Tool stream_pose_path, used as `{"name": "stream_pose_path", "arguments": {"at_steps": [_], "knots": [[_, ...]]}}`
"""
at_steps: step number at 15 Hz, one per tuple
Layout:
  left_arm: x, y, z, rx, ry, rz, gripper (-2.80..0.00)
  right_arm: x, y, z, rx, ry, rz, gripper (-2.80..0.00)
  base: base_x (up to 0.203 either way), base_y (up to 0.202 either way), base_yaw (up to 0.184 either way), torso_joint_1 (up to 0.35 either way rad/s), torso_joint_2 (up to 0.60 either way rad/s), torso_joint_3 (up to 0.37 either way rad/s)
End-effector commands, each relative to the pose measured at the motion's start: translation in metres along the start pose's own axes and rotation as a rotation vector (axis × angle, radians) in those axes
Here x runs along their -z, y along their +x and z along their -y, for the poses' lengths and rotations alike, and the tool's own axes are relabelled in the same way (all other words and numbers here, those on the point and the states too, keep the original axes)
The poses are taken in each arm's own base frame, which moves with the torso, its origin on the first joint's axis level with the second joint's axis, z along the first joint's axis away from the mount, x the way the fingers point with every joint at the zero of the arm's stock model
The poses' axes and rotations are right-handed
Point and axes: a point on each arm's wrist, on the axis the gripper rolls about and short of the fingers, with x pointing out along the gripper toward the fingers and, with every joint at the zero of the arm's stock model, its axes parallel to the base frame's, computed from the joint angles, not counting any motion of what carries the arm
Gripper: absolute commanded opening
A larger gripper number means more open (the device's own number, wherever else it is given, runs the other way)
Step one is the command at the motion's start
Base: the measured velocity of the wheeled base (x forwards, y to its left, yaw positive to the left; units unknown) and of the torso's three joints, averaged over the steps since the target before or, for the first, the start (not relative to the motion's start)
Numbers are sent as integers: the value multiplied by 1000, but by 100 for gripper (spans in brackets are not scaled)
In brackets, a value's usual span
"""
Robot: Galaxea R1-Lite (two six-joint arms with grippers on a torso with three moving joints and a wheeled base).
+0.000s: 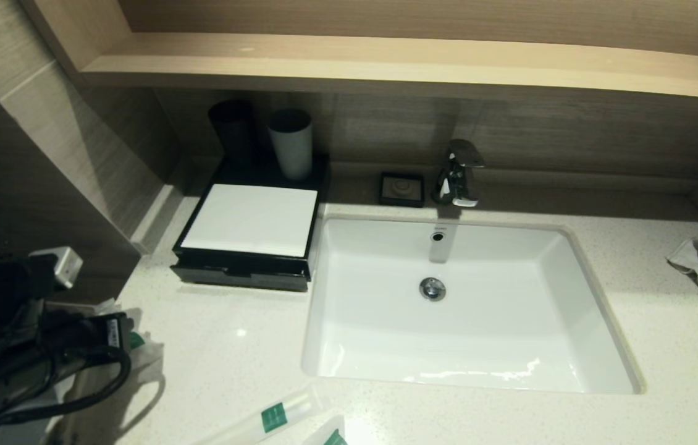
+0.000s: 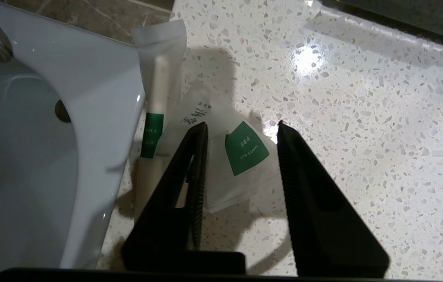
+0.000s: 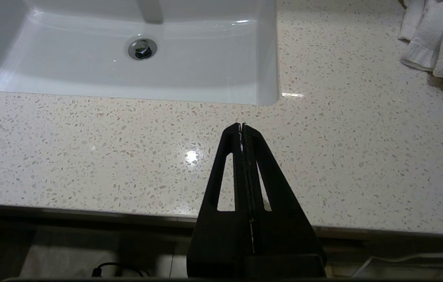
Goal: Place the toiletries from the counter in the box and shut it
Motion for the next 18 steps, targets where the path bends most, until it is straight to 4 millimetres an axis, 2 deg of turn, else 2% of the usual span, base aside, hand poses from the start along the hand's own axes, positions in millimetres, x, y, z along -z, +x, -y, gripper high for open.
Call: {"name": "stream_pose_path", "arguments": {"at_steps": [1,8,12,18], "knots": [[2,3,0,8,-3,-14,0,0,0,0,0,0,0,-280,0,0,0,0,0,0],[9,5,-1,13,-14,-45,0,0,0,0,0,0,0,-280,0,0,0,0,0,0],[15,14,-3,2,-40,-92,0,0,0,0,0,0,0,-280,0,0,0,0,0,0],[14,20,-8,4,-65,-107,0,0,0,0,0,0,0,-280,0,0,0,0,0,0]]}}
